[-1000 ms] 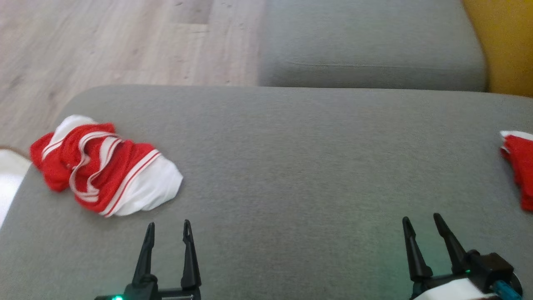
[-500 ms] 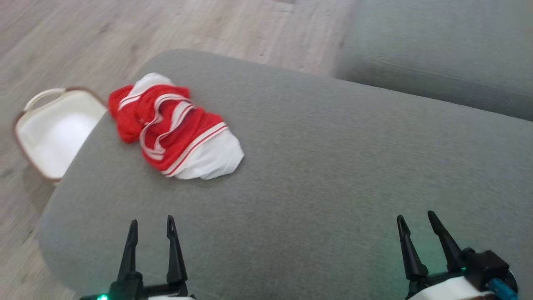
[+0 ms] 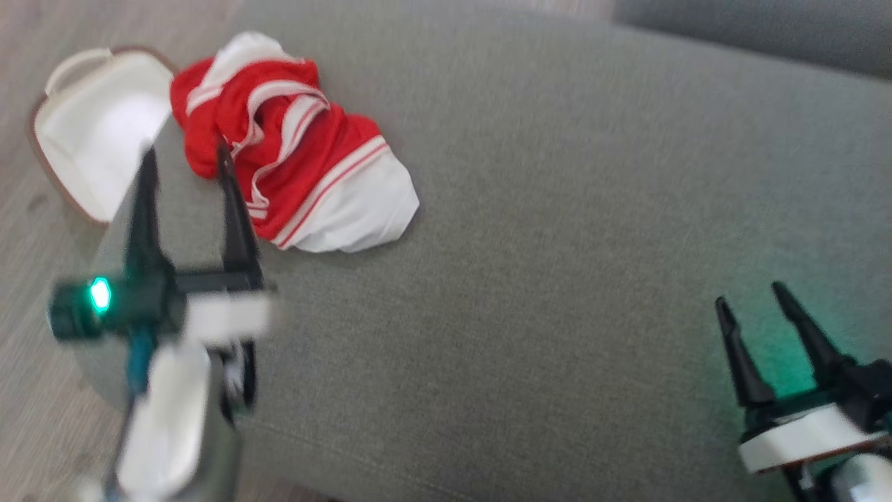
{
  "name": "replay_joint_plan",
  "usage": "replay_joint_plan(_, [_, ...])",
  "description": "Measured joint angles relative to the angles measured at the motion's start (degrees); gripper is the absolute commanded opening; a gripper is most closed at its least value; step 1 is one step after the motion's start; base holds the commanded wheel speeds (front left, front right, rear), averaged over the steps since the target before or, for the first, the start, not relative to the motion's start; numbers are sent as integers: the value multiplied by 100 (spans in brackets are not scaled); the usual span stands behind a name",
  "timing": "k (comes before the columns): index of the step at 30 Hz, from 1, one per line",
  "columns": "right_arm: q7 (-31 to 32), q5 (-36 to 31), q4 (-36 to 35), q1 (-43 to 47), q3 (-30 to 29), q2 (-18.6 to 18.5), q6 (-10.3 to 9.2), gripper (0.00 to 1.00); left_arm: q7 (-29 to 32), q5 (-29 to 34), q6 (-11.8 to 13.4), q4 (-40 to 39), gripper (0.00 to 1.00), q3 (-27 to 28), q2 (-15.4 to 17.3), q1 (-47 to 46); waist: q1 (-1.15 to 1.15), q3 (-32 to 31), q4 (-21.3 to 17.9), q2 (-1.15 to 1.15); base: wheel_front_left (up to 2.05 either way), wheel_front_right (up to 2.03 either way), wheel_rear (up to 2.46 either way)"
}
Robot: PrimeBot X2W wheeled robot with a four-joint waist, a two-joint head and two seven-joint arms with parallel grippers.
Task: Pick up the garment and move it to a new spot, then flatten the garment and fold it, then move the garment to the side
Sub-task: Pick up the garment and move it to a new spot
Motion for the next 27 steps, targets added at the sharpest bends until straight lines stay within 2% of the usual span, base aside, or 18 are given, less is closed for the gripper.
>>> replay_joint_plan(2, [0,0,-70,-45,-1,-197,0,100,38,-3,-92,578,100,73,114,-603,1,235,1,0,0,0,0])
replay_joint_plan(11, [107,1,-688,-415,-1,-912,0,100,1470,-455,-603,3328,100,310,289,-3165,0,1211,-47,0,0,0,0])
replay_joint_plan(13, [178,1,-851,-548,4,-1021,0,100,1650,-721,-705,3914,100,464,268,-3488,0,1403,-94,0,0,0,0])
replay_joint_plan(16, [248,0,-1060,-616,4,-1099,0,100,1850,-871,-728,4731,100,543,254,-3712,0,1644,-179,0,0,0,0])
replay_joint_plan(20, [288,-46,-1291,-697,42,-1156,0,100,1777,-973,-846,5481,100,625,274,-3798,-1,1862,-346,0,0,0,0])
replay_joint_plan(21, [288,-49,-1295,-748,44,-1155,0,100,1701,-975,-902,5576,71,644,290,-3829,-1,1892,-393,0,0,0,0])
replay_joint_plan(22, [288,-51,-1296,-783,42,-1154,0,100,1558,-973,-956,5649,10,643,322,-3874,-1,1915,-437,0,0,0,0])
replay_joint_plan(23, [286,-51,-1293,-811,40,-1149,0,100,1403,-972,-989,5703,0,625,357,-3926,-1,1929,-477,0,0,0,0])
replay_joint_plan(25, [278,-51,-1241,-849,44,-1124,0,100,1011,-921,-1083,5769,0,541,396,-4008,0,1903,-527,0,0,0,0])
replay_joint_plan(27, [226,-52,-1100,-863,66,-1055,0,100,645,-910,-1292,5773,0,508,400,-4078,-1,1808,-548,0,0,0,0])
